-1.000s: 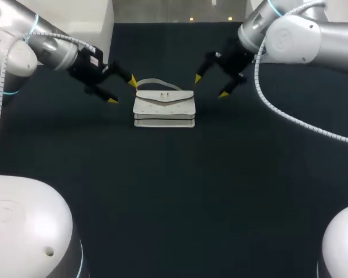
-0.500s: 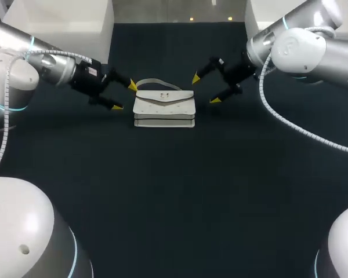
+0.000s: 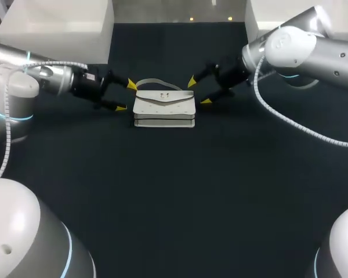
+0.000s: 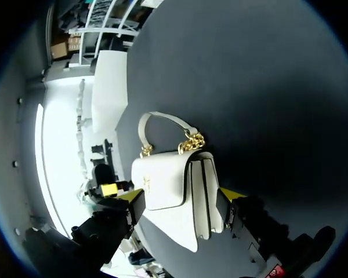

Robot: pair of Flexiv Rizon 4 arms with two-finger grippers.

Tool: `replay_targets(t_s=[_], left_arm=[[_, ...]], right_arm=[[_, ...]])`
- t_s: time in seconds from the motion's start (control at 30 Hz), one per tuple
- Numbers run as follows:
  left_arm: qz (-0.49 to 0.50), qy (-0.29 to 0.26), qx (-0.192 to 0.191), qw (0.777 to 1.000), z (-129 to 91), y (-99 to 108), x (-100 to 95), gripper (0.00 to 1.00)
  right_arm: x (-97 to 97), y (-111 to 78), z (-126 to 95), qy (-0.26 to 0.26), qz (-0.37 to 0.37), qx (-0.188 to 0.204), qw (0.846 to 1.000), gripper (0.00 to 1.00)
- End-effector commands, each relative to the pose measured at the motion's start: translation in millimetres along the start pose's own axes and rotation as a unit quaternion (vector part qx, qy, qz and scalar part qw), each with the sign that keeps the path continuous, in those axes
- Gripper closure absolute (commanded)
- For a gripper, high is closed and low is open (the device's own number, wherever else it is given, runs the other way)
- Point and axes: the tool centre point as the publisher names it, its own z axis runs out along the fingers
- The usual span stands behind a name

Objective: Pick up the bag, open it, inspect its contents, close it, and place it on the opposite side

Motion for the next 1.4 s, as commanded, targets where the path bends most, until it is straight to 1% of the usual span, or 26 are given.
replay_targets(t_s=[0.03,0.07,0.23,0.33,0.47,0.53,0.67,0.7,0.8,0.87,1.03,1.23,1.33,1.4], left_arm=[[0.0,0.037,-0.017,0.999,6.9,-8.6,-1.9,0.11],[0.001,0.038,-0.017,0.999,7.4,-7.8,-0.3,0.11],[0.0,0.05,-0.027,0.998,10.8,-4.3,4.6,0.18],[-0.005,0.058,-0.028,0.998,14.2,-4.1,5.6,0.22],[-0.007,0.062,-0.034,0.998,20.9,-4.0,6.4,0.33],[-0.01,0.063,-0.037,0.997,23.8,-4.0,6.1,0.37],[-0.012,0.065,-0.042,0.997,27.7,-3.5,6.4,0.39],[-0.012,0.068,-0.043,0.997,28.3,-3.4,6.7,0.42],[-0.011,0.069,-0.044,0.997,30.2,-3.0,7.6,0.46],[-0.011,0.069,-0.046,0.996,31.8,-3.5,7.2,0.5],[-0.019,0.067,-0.05,0.996,35.1,-5.5,2.4,0.5],[-0.022,0.065,-0.05,0.996,35.8,-6.1,1.5,0.55],[-0.022,0.064,-0.048,0.997,35.8,-6.7,1.1,0.64],[-0.022,0.063,-0.049,0.997,36.1,-7.0,0.4,0.84]], right_arm=[[-0.3,5.9,5.5,0.002,0.0,0.016,1.0,0.23],[-0.5,5.9,5.9,0.003,0.001,0.017,1.0,0.23],[-0.5,4.5,7.0,0.011,0.001,0.019,1.0,0.22],[-1.2,3.9,10.8,0.016,0.002,0.023,1.0,0.24],[-2.5,2.7,15.7,0.032,0.004,0.032,0.999,0.29],[-3.1,2.1,17.1,0.039,0.005,0.035,0.999,0.36],[-3.0,1.0,19.7,0.049,0.005,0.041,0.998,0.39],[-2.9,0.9,20.1,0.052,0.006,0.043,0.998,0.41],[-3.2,1.1,22.3,0.057,0.006,0.047,0.997,0.41],[-4.2,1.8,24.2,0.058,0.008,0.048,0.997,0.45],[-8.2,3.3,29.5,0.063,0.016,0.056,0.996,0.48],[-6.2,3.0,25.8,0.073,0.016,0.056,0.996,0.58],[-3.2,1.7,23.1,0.079,0.013,0.055,0.995,0.65],[-2.1,1.2,22.2,0.083,0.012,0.055,0.995,0.73]])
